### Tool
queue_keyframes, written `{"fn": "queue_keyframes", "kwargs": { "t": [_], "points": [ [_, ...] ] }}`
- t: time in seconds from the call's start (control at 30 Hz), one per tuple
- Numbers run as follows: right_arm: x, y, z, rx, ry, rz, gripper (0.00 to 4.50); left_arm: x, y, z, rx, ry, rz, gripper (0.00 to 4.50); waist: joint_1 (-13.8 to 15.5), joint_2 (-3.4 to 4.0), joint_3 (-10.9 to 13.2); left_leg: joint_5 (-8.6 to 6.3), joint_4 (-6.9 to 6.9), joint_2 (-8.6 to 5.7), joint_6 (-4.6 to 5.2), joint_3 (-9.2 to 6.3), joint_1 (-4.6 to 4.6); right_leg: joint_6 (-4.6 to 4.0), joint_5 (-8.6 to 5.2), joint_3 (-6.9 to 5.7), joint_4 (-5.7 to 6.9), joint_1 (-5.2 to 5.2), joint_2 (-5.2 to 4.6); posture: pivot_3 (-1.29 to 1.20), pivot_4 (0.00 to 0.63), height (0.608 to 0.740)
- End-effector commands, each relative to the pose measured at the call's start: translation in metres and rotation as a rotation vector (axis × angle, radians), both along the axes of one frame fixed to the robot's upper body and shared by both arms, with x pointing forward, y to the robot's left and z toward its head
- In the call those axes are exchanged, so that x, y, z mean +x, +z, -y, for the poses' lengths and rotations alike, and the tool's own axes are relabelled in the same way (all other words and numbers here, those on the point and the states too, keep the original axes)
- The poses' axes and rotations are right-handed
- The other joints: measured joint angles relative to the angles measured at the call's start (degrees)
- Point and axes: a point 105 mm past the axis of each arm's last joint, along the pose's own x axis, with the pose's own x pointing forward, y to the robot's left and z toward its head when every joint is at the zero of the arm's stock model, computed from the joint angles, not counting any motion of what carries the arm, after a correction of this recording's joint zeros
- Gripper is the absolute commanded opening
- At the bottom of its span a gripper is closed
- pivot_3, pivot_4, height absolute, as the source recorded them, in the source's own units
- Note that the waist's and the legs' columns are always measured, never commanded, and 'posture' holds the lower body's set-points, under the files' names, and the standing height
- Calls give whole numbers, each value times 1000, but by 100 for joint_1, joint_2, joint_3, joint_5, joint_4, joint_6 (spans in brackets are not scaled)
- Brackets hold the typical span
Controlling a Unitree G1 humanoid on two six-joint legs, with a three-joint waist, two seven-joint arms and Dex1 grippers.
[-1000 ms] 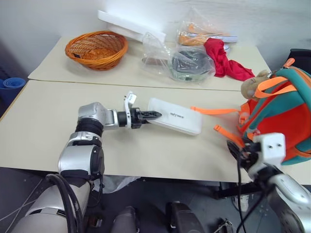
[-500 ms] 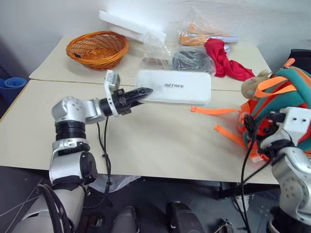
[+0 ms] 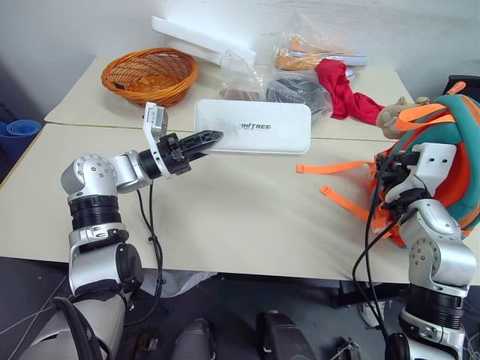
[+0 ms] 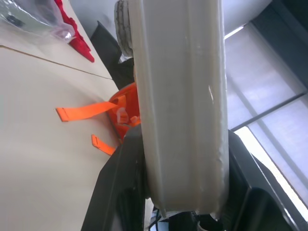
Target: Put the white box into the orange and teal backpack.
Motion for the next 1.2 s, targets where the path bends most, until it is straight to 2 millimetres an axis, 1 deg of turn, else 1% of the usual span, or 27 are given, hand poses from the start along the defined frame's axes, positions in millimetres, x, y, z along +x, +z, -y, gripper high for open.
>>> {"fn": "queue_keyframes", "kwargs": {
  "t": [0.03,0.07,0.13,0.17,0.2,0.27,0.33,0.43,0.5,0.57,0.7,0.83,0.9,1.0,1.1,1.17,1.2],
  "points": [
    [-7,20,-23,-32,197,70,27,-3,26,-9,-33,22,118,1450,1,0,0,0,0,0,0,0,0,0,0,0,0,0,1,0,150,740],
    [-11,21,-34,-45,282,72,27,-2,27,-10,-31,29,128,1450,1,0,0,0,0,1,0,0,0,0,0,-1,-1,0,2,0,150,740],
    [-29,23,-69,-87,542,57,27,0,32,-12,-23,51,169,1450,4,3,2,0,0,1,0,-1,0,0,0,-1,-3,0,2,0,150,740],
    [-39,23,-80,-114,632,44,27,1,36,-13,-17,64,208,1450,0,3,2,0,-2,3,0,0,0,0,0,-1,-4,0,4,0,150,740],
    [-50,22,-92,-140,728,21,27,1,41,-13,8,86,297,1450,10,5,4,0,-3,4,-1,-1,0,0,0,-1,-4,1,6,0,150,740],
    [-76,23,-107,-171,896,-5,27,-4,50,-11,22,83,422,1450,29,6,5,0,-4,3,-1,-2,0,0,0,-4,-8,1,5,0,150,740],
    [-100,26,-115,-166,1032,-33,27,-8,57,-10,10,59,472,1450,28,6,6,-1,-5,5,-2,-5,-3,0,0,-7,-14,4,6,0,150,740],
    [-133,37,-117,-136,1197,-84,27,-12,64,-9,-5,46,526,1450,32,6,6,-2,-3,4,2,-4,-2,0,0,-6,-16,7,3,0,150,740],
    [-148,46,-114,-108,1262,-111,27,-15,66,-8,-12,26,548,1450,30,4,7,-5,-3,3,10,-7,0,0,0,-6,-16,10,2,0,150,740],
    [-158,54,-110,-81,1293,-138,27,-21,65,-6,-16,-4,566,1450,33,3,8,-19,-1,4,35,-13,-1,0,0,-7,-17,13,-2,0,150,740],
    [-170,62,-101,-37,1316,-194,27,-30,63,4,-33,-63,592,1450,41,3,8,-20,-1,3,38,-23,-5,0,0,15,-24,17,-6,0,150,740],
    [-179,70,-94,-7,1341,-232,27,-30,55,25,-16,-91,628,1450,56,2,8,-18,3,0,41,-26,-6,0,0,29,-25,20,-7,0,150,740],
    [-176,70,-93,-10,1322,-234,27,-33,51,31,2,-115,650,1450,53,-1,10,-17,3,-1,44,-26,-7,2,1,30,-28,21,-6,0,150,740],
    [-166,67,-85,-11,1259,-242,27,-37,35,40,111,-179,713,1450,33,-1,10,-17,3,0,43,-26,-6,3,1,32,-29,20,-4,0,150,740],
    [-163,66,-83,2,1238,-239,27,-34,14,42,253,-211,784,1450,39,-1,10,-16,2,0,41,-23,-3,2,1,34,-28,21,-2,0,150,740],
    [-159,66,-80,12,1212,-235,27,-32,8,42,311,-233,826,1450,45,-1,10,-16,2,0,41,-24,-4,2,1,34,-29,21,-1,0,150,740],
    [-156,64,-77,14,1192,-240,27,-30,9,41,330,-246,845,1450,50,-1,10,-16,4,-2,43,-24,-3,2,1,34,-29,22,-3,0,150,740]
  ]
}}
